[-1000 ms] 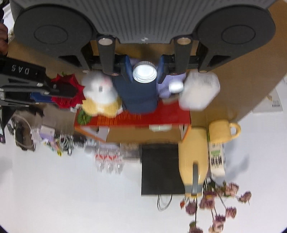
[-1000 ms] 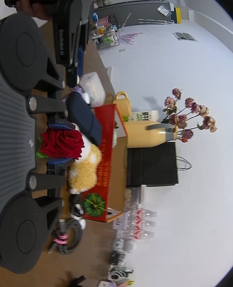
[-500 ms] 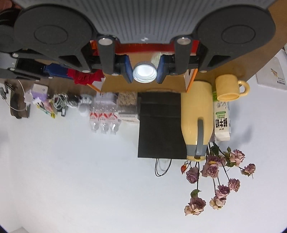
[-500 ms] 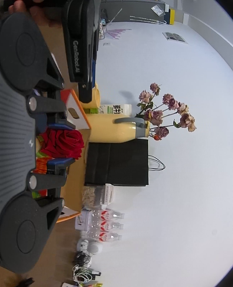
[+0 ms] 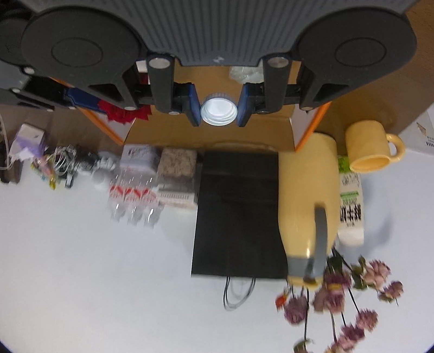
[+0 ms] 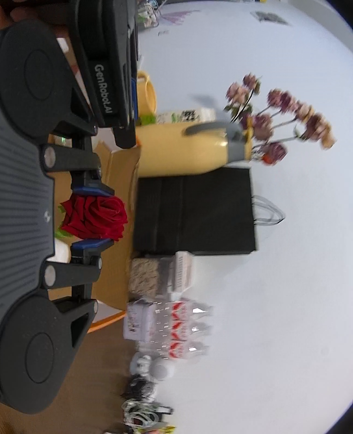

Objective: Organize objects
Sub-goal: 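Lower cap and rose into the box and open both tools, then move both tools back to the table toward the container and cable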

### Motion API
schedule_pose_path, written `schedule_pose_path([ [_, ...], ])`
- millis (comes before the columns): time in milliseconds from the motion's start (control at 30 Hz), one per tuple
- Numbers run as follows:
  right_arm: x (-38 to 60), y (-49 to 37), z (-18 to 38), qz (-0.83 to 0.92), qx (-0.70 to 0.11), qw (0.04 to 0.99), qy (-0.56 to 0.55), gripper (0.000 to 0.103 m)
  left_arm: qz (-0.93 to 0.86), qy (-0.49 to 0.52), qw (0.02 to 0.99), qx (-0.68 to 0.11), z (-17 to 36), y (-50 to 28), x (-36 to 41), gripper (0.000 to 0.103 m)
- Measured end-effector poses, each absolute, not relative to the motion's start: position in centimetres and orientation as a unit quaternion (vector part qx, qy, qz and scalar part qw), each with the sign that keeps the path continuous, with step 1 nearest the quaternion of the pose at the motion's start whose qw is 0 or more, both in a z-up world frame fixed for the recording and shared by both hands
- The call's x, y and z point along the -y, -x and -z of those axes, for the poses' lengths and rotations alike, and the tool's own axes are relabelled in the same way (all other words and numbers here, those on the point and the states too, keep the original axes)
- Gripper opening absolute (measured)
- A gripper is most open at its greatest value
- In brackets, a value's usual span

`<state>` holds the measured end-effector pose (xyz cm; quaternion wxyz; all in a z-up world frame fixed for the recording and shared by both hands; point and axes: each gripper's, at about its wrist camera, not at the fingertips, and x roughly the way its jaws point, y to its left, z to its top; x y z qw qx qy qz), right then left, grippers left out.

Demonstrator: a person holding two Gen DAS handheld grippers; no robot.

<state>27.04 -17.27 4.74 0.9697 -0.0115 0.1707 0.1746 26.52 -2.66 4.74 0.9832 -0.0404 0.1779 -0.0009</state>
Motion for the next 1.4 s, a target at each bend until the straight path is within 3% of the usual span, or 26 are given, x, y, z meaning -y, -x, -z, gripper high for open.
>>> schedule_pose_path([
  [367, 17.3, -27.7, -2.8, -0.166, -0.217, 0.962, 0.018, 0.031, -0.003, 0.028, 0.978, -0.208, -2.6, -26.9, 2.2, 0.03],
  [433, 17.3, -27.6, -2.7, -0.164, -0.221, 0.961, 0.02, 0.035, -0.011, 0.028, 0.979, -0.203, -2.6, -26.7, 2.2, 0.034],
  [533, 17.3, -27.3, -2.6, -0.16, -0.219, 0.962, 0.022, 0.042, -0.021, 0.028, 0.981, -0.19, -2.8, -26.1, 2.0, 0.06],
  [567, 17.4, -27.3, -2.6, -0.158, -0.217, 0.963, 0.022, 0.055, -0.026, 0.026, 0.983, -0.182, -2.9, -25.8, 2.0, 0.074],
  [600, 17.4, -27.3, -2.6, -0.156, -0.216, 0.964, 0.022, 0.075, -0.03, 0.025, 0.984, -0.176, -3.0, -25.6, 2.0, 0.094],
  [633, 17.5, -27.3, -2.6, -0.156, -0.215, 0.964, 0.021, 0.087, -0.034, 0.025, 0.985, -0.167, -3.1, -25.4, 2.0, 0.103],
  [667, 17.6, -27.3, -2.6, -0.155, -0.213, 0.964, 0.019, 0.1, -0.038, 0.024, 0.987, -0.156, -3.1, -25.1, 2.1, 0.103],
  [700, 17.7, -27.2, -2.7, -0.153, -0.21, 0.965, 0.017, 0.103, -0.04, 0.024, 0.987, -0.151, -3.2, -25.0, 2.1, 0.103],
  [1400, 18.4, -25.3, -3.7, -0.156, -0.163, 0.974, 0.013, 0.103, -0.046, 0.035, 0.992, -0.113, -4.3, -22.9, 1.5, 0.103],
])
